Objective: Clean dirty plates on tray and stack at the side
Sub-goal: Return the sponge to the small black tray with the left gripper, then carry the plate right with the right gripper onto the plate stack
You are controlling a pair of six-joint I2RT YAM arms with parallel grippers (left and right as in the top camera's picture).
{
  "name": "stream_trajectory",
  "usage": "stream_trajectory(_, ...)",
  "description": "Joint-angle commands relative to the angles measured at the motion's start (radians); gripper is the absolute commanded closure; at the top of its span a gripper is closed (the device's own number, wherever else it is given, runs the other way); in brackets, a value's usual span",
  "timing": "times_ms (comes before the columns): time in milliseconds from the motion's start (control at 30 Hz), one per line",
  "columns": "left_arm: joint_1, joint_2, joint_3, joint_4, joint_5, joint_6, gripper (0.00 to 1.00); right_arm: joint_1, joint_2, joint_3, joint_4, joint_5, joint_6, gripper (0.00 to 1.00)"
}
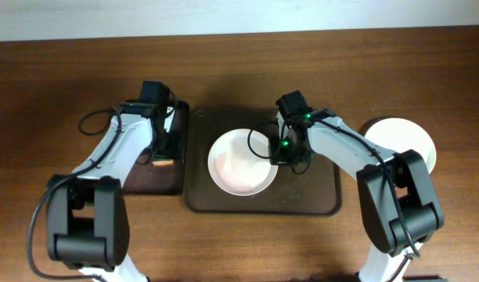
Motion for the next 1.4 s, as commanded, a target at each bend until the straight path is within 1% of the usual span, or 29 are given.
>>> stream_trajectory(0, 0.006, -0.072, 0.021, -0.023, -0.002, 0.004, 0.23, 0.004, 0.005, 0.014, 0.011, 0.003, 0.008, 0.96)
stream_trajectory(33, 0.006, -0.076, 0.021, -0.030, 0.021, 0.004, 0.22, 0.004, 0.005, 0.014, 0.016, 0.011, 0.008, 0.96)
stream_trajectory(100, 0.006, -0.076, 0.021, -0.047, 0.078, 0.004, 0.12, 0.004, 0.005, 0.014, 0.019, 0.055, 0.006, 0.96)
stream_trajectory(167, 0.006, -0.076, 0.021, -0.049, 0.134, 0.004, 0.06, 0.003, 0.005, 0.017, 0.020, 0.081, -0.016, 0.96)
stream_trajectory(267, 0.006, -0.075, 0.021, -0.050, 0.137, 0.004, 0.01, 0.003, -0.006, 0.053, -0.031, 0.110, -0.049, 0.96)
stream_trajectory(367, 0.005, -0.075, 0.021, -0.056, 0.137, 0.004, 0.01, 0.004, -0.065, 0.098, -0.106, 0.241, -0.049, 0.96)
stream_trajectory(533, 0.005, -0.075, 0.021, -0.055, 0.137, 0.004, 0.00, 0.005, -0.204, 0.102, -0.153, 0.361, -0.050, 0.96)
stream_trajectory(700, 0.005, -0.075, 0.021, -0.050, 0.137, 0.004, 0.00, 0.023, -0.322, 0.102, -0.218, 0.610, -0.053, 0.96)
stream_trajectory(800, 0.001, -0.075, 0.021, -0.048, 0.137, 0.004, 0.00, 0.093, -0.369, 0.102, -0.229, 0.801, -0.058, 0.96)
stream_trajectory(900, 0.003, -0.075, 0.021, -0.048, 0.137, 0.004, 0.00, 0.219, -0.376, 0.102, -0.229, 1.022, -0.128, 0.96)
stream_trajectory(1000, 0.003, -0.075, 0.021, -0.048, 0.137, 0.004, 0.00, 0.327, -0.376, 0.102, -0.230, 1.178, -0.128, 0.96)
stream_trajectory(1100, 0.003, -0.075, 0.021, -0.048, 0.137, 0.004, 0.00, 0.407, -0.376, 0.102, -0.230, 1.271, -0.127, 0.96)
stream_trajectory(1167, 0.003, -0.075, 0.021, -0.048, 0.137, 0.004, 0.00, 0.463, -0.376, 0.102, -0.229, 1.389, -0.127, 0.96)
stream_trajectory(1367, 0.003, -0.075, 0.021, -0.048, 0.137, 0.004, 0.00, 0.478, -0.376, 0.102, -0.229, 1.417, -0.127, 0.96)
